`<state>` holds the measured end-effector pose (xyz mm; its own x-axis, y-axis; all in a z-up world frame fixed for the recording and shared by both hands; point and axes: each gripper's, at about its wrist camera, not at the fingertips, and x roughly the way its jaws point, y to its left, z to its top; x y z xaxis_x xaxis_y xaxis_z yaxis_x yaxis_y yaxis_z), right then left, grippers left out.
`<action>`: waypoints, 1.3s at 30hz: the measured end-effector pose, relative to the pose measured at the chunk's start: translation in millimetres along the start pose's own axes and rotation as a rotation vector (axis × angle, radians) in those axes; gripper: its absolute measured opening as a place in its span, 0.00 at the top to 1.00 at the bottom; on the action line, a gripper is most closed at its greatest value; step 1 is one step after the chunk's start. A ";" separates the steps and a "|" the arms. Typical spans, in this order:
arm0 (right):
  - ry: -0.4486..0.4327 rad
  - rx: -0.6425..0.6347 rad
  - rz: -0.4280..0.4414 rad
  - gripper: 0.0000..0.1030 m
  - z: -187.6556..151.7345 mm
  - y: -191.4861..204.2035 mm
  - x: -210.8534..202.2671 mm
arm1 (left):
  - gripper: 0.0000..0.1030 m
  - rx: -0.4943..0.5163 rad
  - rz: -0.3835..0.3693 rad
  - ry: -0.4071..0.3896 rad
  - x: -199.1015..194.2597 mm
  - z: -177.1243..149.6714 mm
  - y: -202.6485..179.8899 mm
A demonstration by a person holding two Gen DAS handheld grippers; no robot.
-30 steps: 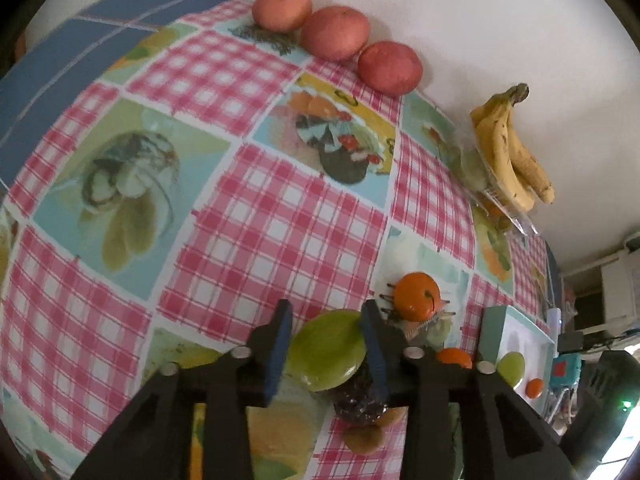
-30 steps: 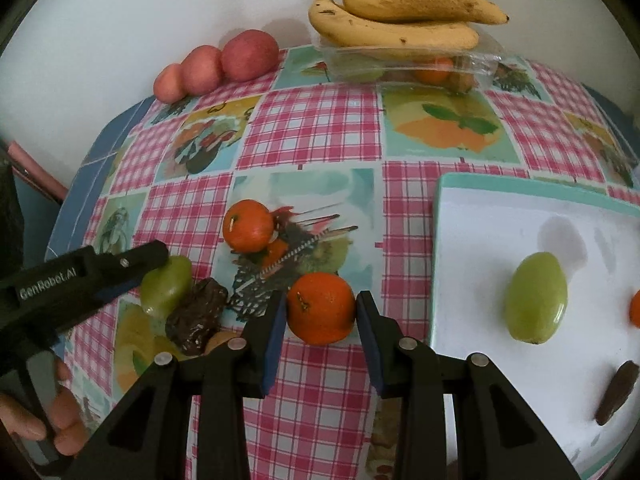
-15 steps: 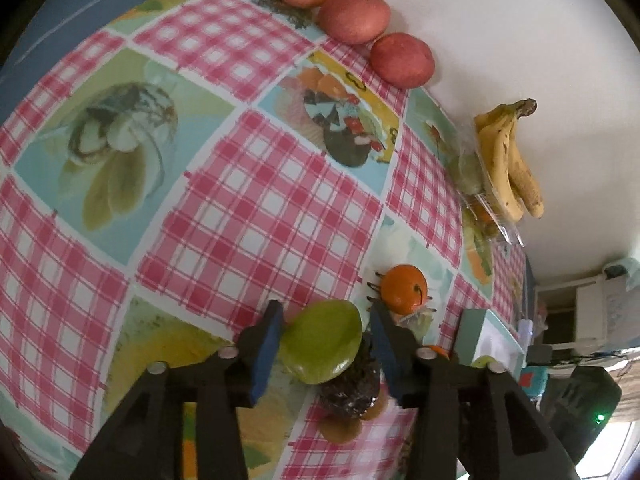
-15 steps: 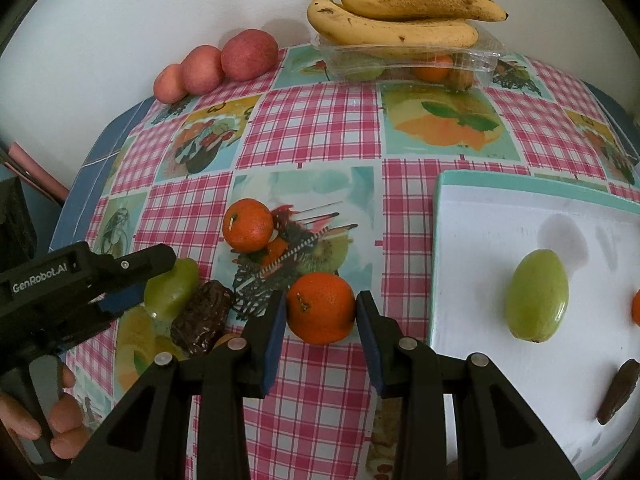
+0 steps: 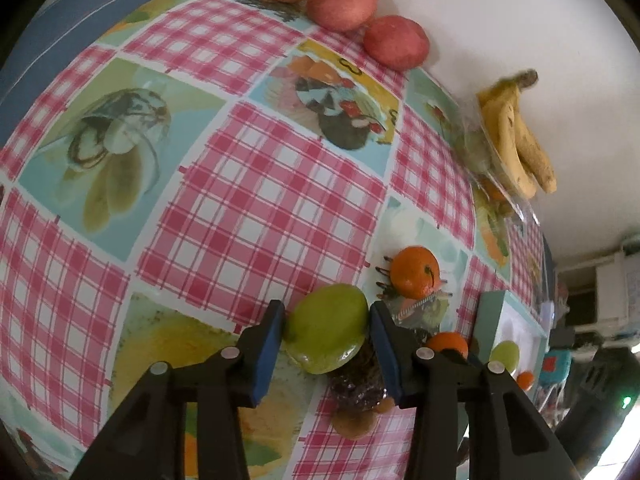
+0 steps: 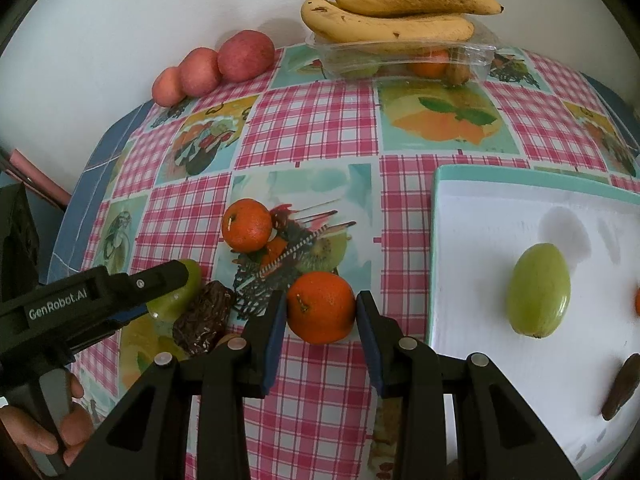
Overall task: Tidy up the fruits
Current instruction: 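Lift and carry the orange with the right tool while the left tool carries the pear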
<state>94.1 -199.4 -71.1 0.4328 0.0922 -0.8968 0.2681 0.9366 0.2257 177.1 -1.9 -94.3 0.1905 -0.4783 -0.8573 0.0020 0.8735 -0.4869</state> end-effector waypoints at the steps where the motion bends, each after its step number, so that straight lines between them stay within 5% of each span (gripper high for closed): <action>1: -0.001 0.001 -0.002 0.64 -0.4 0.3 -0.1 | 0.55 -0.011 0.000 -0.004 -0.5 0.5 1.4; 12: -0.048 0.053 0.014 0.64 -2.0 -4.1 -18.7 | 0.55 -0.063 0.016 -0.107 -33.6 8.7 10.9; 22: -0.165 0.085 0.023 0.64 5.0 -10.4 -75.3 | 0.55 0.003 -0.014 -0.190 -72.2 5.4 -16.0; 39: -0.223 0.218 -0.035 0.64 11.3 -82.4 -114.3 | 0.55 0.101 -0.038 -0.244 -96.0 -9.7 -56.0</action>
<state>32.3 -290.8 17.1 0.5917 -0.0376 -0.8053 0.4539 0.8411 0.2943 149.2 -5.8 13.7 0.4192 -0.4859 -0.7670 0.1095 0.8657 -0.4885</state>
